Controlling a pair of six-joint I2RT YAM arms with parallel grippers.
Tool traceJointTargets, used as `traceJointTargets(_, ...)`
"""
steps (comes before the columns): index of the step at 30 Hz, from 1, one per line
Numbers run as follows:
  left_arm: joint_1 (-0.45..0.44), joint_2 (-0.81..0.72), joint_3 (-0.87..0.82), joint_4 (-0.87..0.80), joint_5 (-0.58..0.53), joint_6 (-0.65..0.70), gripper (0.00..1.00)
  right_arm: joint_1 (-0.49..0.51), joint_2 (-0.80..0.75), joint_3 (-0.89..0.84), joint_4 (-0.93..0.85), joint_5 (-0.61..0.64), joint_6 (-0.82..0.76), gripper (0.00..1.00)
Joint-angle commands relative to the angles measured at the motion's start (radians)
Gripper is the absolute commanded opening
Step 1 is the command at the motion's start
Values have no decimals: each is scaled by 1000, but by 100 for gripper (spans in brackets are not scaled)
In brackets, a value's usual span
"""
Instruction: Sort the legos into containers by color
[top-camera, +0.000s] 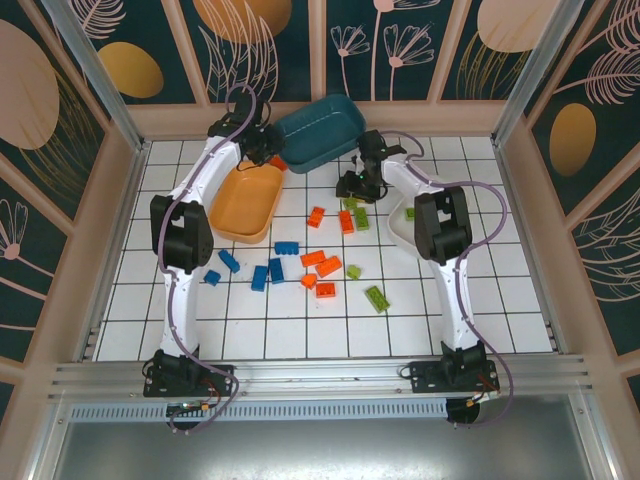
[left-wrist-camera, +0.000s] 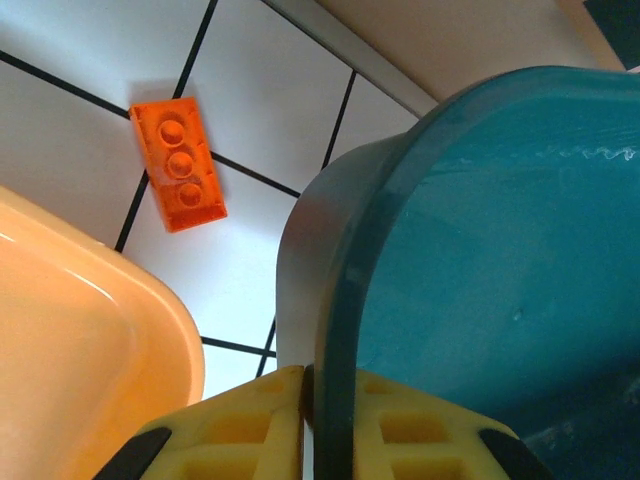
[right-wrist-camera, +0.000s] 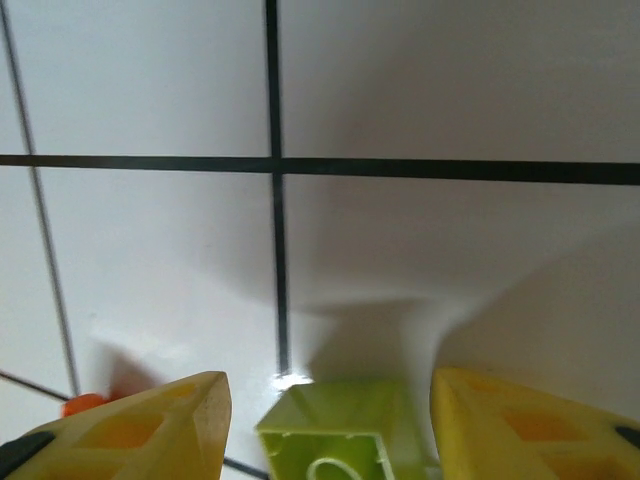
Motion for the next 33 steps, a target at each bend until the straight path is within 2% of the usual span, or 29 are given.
traceJointTargets(1, 8, -58, 1, -15, -3, 37, 15, 0, -16, -5, -17, 110, -48, 55)
traceJointTargets(7, 11, -73, -15, -16, 4, 55, 15, 19, -22, -1, -24, 165, -65, 54)
traceJointTargets(20, 26, -114, -81, -51, -33, 103, 15, 43, 14, 55, -117, 174, -15, 50)
traceJointTargets(33, 24, -124, -121, -57, -39, 113, 14, 46, 32, 59, -111, 211, -1, 36)
